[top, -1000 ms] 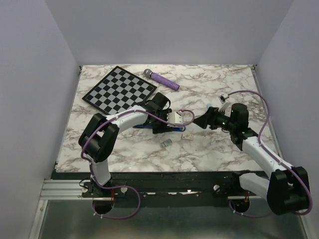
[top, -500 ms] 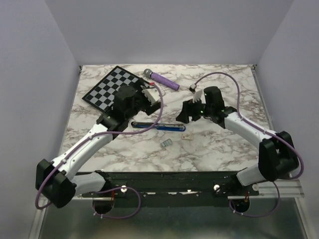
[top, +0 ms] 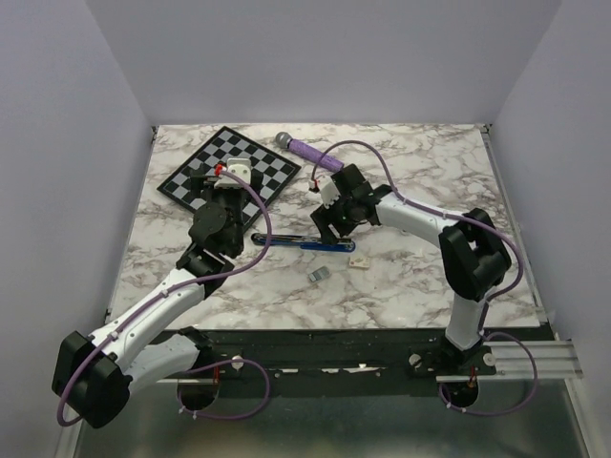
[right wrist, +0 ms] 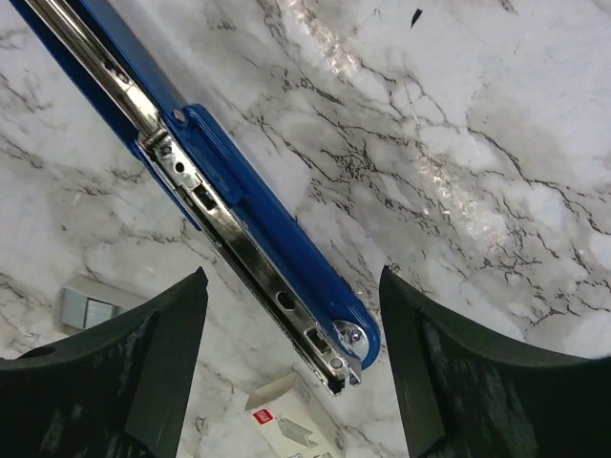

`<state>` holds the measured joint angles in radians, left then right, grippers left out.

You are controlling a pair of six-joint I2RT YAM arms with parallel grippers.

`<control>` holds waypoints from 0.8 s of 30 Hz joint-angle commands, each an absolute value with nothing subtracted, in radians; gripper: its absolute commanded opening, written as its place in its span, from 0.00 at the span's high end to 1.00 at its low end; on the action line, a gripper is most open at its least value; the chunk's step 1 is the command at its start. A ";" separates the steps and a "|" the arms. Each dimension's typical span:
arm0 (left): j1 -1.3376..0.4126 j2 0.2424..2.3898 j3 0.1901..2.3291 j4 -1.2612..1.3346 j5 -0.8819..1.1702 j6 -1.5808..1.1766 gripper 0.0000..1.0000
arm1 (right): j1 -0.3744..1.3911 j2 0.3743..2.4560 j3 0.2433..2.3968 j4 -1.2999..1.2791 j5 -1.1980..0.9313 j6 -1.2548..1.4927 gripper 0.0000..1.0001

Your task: Load the staples into the stapler

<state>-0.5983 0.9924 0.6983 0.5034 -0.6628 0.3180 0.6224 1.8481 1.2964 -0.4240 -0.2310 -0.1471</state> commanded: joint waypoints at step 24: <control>-0.594 0.948 0.624 0.726 -0.750 0.336 0.01 | 0.744 1.804 1.200 -0.538 -0.038 0.124 0.82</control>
